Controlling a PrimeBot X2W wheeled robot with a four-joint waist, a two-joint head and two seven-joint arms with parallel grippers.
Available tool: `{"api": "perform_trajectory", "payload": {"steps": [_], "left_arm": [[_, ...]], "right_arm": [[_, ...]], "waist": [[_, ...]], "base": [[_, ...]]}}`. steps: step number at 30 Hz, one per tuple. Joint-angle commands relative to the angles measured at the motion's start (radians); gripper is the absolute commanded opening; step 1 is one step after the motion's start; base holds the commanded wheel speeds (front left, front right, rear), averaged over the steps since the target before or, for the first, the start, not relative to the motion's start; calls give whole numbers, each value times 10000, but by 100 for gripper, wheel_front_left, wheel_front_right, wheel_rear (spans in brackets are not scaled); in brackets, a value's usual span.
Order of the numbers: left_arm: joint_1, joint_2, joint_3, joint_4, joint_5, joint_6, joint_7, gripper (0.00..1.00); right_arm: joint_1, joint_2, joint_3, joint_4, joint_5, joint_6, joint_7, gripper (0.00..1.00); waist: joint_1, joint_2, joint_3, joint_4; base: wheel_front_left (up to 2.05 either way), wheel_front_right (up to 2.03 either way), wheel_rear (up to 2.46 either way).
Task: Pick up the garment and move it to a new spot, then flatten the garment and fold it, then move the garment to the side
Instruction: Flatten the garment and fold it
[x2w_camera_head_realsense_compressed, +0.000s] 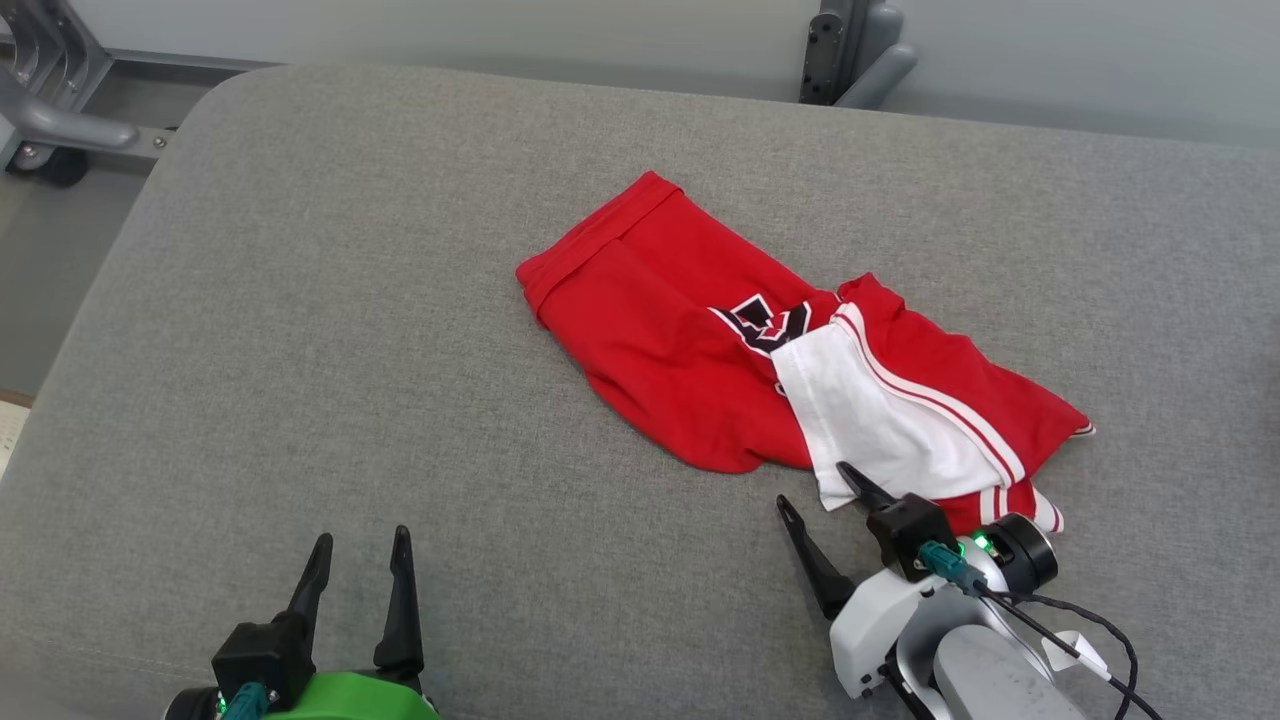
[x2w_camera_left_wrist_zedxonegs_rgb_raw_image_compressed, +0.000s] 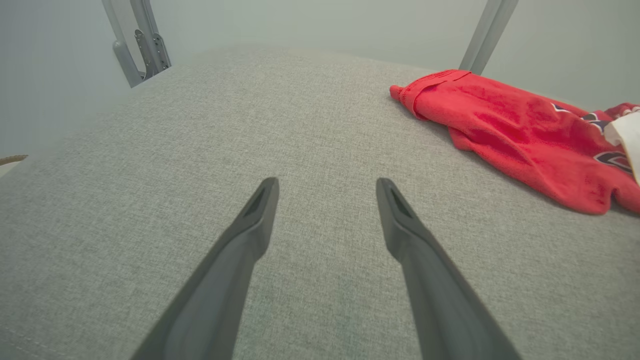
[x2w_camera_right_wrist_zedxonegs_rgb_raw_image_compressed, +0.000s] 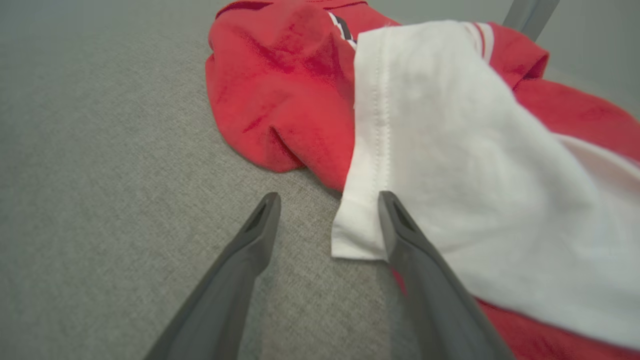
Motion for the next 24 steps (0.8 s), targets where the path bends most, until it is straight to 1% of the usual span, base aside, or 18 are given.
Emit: {"api": "perform_trajectory", "payload": {"steps": [1,5,6,7,8,9,10,11,15,18,21,23,24], "left_arm": [[-214,8,-51,-16,-13,22,-32,100],[-278,7,-152,-7,-89,72,-32,100],[-298,7,-178,9,-93,72,-32,100],[-324,7,-199,25,-98,73,-32,100],[-358,7,-223,38,-123,80,-32,100],[-378,7,-254,49,-134,78,-32,100],[-393,6,-264,54,-144,84,-32,100],[-401,8,-270,56,-159,82,-32,100],[-419,9,-270,135,-200,78,-32,100],[-423,9,-234,164,-209,98,-32,100],[-327,9,-164,128,-226,83,-32,100],[-265,9,-146,100,-228,45,-32,100],[-243,9,-147,89,-238,34,-32,100]], "right_arm": [[-77,-35,-39,68,-131,-11,-54,100],[39,-38,-137,130,-291,-11,-75,100],[65,-37,-164,141,-330,-11,-64,95],[88,-37,-200,156,-336,-11,-63,82],[96,-37,-223,170,-343,-11,-67,49],[103,-37,-236,182,-366,-11,-69,33],[104,-37,-252,182,-372,-11,-70,6],[101,-36,-268,173,-378,-11,-68,0],[61,-35,-386,194,-387,-11,-74,0],[-26,-38,-431,-189,-188,-11,-80,0],[-1,-27,-428,-962,92,-11,-82,0],[-28,-32,-452,-1712,473,-11,-81,0],[-108,-35,-656,-2160,643,-13,-83,0]], "waist": [[0,99,248,160],[0,99,310,67],[0,99,315,34],[0,99,323,5],[0,99,331,-21],[0,99,333,-43],[0,99,343,-62],[0,99,345,-79],[0,99,335,-127],[0,99,294,-156],[0,99,175,-214],[0,99,97,-258],[0,99,66,-287]], "base": [[0,0,0],[0,0,0],[0,0,0],[0,0,0],[0,0,0],[0,0,0],[0,0,0],[0,0,0],[0,0,0],[0,0,0],[0,0,0],[0,0,0],[0,0,0]]}}
